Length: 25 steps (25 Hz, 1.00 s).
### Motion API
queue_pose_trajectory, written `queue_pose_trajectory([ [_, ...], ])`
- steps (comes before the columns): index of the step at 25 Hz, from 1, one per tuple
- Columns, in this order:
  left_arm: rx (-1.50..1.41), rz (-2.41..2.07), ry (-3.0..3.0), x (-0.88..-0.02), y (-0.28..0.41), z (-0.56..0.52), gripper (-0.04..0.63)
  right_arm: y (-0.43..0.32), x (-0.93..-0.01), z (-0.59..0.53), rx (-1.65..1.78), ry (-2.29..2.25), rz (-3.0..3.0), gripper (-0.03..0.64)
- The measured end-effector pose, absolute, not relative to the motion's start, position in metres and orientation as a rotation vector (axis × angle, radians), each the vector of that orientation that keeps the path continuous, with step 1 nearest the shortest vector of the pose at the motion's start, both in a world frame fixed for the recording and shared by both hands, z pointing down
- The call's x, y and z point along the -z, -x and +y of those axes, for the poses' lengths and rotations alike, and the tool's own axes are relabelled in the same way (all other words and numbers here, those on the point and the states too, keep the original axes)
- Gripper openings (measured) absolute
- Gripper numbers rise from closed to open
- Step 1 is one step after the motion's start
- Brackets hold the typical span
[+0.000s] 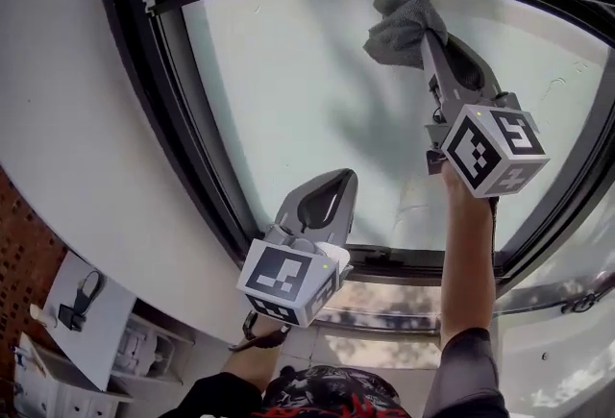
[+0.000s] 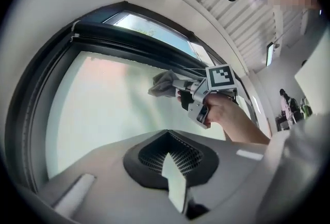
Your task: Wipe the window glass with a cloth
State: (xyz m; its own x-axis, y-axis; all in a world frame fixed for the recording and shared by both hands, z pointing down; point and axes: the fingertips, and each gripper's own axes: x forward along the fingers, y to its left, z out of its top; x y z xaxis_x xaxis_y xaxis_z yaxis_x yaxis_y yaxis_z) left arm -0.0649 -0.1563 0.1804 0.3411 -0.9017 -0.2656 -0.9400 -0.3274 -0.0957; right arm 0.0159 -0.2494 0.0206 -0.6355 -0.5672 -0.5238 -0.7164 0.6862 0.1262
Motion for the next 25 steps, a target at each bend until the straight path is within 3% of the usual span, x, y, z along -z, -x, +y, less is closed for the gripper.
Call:
queue_pose_trajectory([
  [4, -0.373, 1.664, 2.460, -0.187, 0.021, -0.162, -0.005, -0.115, -0.026, -0.266, -0.490, 1.199, 2.388, 0.017],
  [13, 0.015, 1.318, 2.543, -0.222, -0.122, -0.167, -0.004, -0.328, -0.027, -0.283, -0.511, 1.705, 2.088, 0.017],
  [16, -0.037, 1.315, 2.455, -0.213, -0.130, -0.164, -0.003, -0.375, -0.031, -0.274, -0.540, 1.857, 1.971, 0.017],
  [20, -0.065, 1.400, 2.495, -0.217, -0.117, -0.173, -0.003, -0.374, -0.038, -0.270, -0.531, 1.847, 1.983, 0.017],
  [25, -0.022, 1.555, 2.486, -0.221, -0.061, -0.179, -0.004, -0.262, -0.037, -0.274, -0.496, 1.510, 2.202, 0.017],
])
